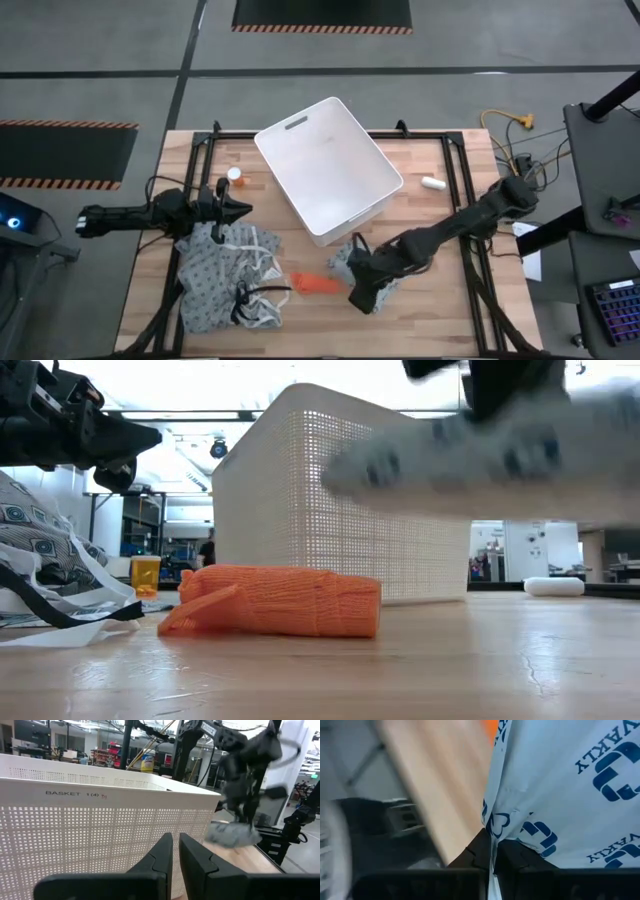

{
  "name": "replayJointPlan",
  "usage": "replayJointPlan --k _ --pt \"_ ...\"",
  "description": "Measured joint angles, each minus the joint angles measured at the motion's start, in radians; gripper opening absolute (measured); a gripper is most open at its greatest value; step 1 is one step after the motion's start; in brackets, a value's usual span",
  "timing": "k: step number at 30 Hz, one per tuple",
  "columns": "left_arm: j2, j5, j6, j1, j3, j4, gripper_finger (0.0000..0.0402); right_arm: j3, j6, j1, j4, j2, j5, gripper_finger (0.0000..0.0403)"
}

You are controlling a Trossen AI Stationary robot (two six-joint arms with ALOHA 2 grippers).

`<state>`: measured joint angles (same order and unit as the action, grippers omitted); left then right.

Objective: Pick & place medical supplies in basket/bin
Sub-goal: Put the blue mailer bag into the white bin

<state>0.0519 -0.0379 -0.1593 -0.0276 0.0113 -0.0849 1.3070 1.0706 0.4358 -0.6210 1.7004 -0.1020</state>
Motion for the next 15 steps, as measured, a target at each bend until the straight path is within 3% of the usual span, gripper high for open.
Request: replayJointPlan --k 15 --pt "0.0 0.0 0.0 0.0 0.0 0.0 0.0014 0.011 -0.508 -0.044 0.618 -0.168 -0.01 0.0008"
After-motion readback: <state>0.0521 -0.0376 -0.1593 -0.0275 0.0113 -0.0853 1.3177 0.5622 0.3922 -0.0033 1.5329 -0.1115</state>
